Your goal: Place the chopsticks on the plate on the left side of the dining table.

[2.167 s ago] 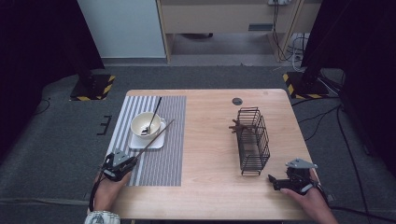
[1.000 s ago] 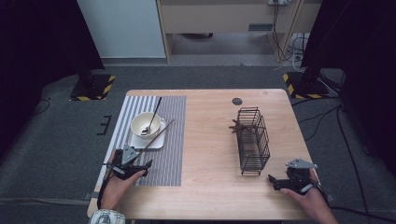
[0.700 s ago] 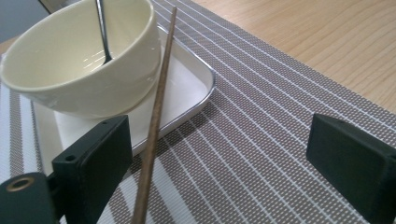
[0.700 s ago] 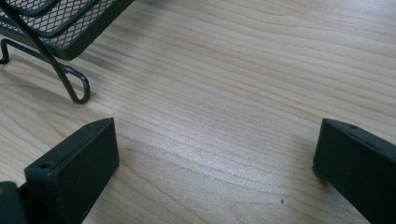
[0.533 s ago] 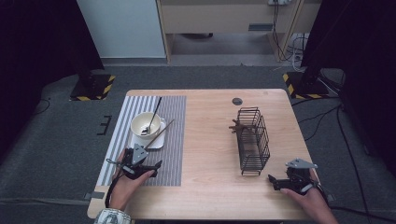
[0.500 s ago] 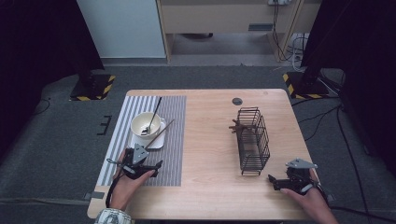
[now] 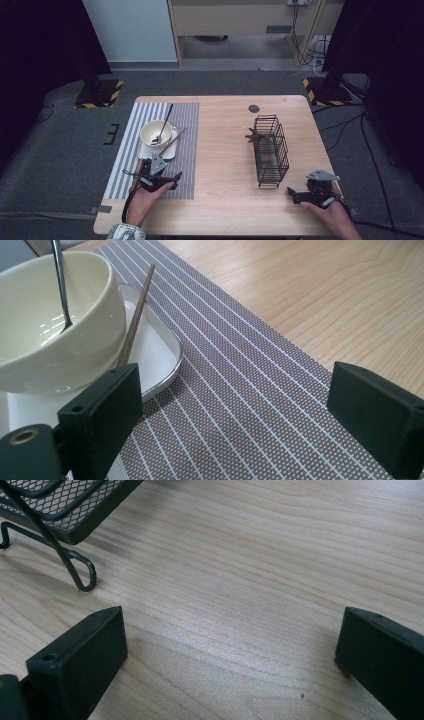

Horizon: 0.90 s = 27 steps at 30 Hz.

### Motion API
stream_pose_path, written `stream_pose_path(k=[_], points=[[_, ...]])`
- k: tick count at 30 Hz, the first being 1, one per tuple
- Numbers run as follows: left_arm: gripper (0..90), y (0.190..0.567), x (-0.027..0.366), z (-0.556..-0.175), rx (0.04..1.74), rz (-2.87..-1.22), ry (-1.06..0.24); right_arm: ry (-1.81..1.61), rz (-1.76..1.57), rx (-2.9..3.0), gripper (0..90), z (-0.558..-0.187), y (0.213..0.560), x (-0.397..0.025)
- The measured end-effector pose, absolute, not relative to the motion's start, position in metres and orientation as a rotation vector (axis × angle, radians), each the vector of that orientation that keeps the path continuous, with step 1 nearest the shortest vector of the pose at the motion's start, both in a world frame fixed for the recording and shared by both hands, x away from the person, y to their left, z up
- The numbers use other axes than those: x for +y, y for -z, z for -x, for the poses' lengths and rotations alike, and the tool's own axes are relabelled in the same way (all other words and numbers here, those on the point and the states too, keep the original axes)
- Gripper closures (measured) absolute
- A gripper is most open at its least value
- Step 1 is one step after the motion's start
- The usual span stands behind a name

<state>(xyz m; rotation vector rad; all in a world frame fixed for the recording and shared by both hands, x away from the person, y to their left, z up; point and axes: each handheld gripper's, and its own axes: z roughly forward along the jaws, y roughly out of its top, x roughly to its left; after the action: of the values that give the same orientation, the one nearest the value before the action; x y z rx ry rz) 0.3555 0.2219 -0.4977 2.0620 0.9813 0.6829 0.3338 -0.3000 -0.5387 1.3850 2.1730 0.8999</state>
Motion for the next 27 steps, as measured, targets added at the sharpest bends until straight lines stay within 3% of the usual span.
stream_pose_path(k=[27], points=[[16.0,0.475,0.167,-0.354,0.872,-2.059,-0.666,-0.902,-1.382,2.176,0.2,-0.334,0.539,-0.3]])
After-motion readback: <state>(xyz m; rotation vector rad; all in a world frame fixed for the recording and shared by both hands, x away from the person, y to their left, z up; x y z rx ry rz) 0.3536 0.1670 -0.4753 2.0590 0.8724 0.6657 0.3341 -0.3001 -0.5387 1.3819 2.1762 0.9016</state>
